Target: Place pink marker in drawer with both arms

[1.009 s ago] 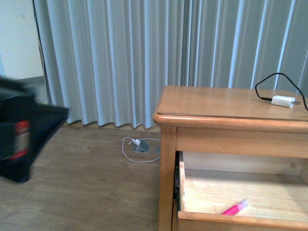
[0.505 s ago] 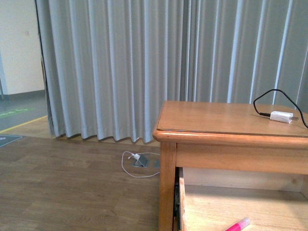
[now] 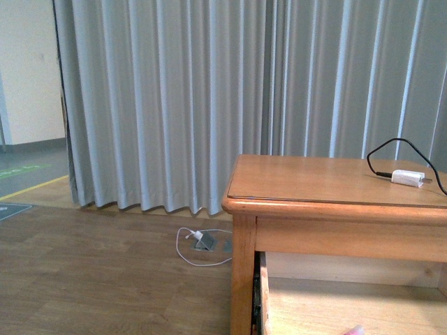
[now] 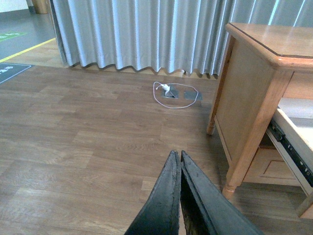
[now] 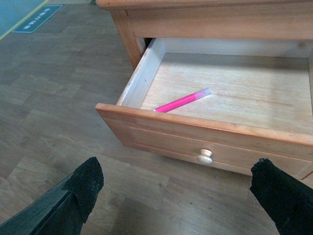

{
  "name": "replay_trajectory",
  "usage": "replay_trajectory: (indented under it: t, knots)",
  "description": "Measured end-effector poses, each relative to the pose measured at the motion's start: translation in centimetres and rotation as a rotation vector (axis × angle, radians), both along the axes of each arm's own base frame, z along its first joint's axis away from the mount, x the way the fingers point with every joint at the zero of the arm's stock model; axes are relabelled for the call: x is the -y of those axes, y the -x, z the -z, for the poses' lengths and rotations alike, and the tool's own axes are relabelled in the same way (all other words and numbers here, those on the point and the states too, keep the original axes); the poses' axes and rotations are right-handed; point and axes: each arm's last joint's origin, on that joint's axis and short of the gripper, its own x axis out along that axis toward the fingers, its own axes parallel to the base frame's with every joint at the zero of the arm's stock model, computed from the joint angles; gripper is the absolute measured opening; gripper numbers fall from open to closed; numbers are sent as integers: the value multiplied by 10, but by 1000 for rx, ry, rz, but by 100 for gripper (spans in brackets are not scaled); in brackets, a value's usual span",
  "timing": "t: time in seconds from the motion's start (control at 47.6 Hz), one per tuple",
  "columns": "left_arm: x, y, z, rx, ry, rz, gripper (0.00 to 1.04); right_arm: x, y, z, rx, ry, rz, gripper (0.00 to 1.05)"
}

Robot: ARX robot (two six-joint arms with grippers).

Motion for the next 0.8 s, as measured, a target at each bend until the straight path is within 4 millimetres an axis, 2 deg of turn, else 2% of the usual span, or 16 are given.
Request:
replay_trajectory:
  t: [0.294,0.526,0.631,0.799]
  knots:
    - [0,6,9,8,0,0,4,0,0,0,0,0,0,96]
    - [0,11,7,27,-1,0,4,0,0,1,-2,0,0,96]
    - [0,20,11,12,-1,0,4,0,0,1,-2,0,0,96]
    - [0,21,10,20,-1,0,4,0,0,1,-2,0,0,96]
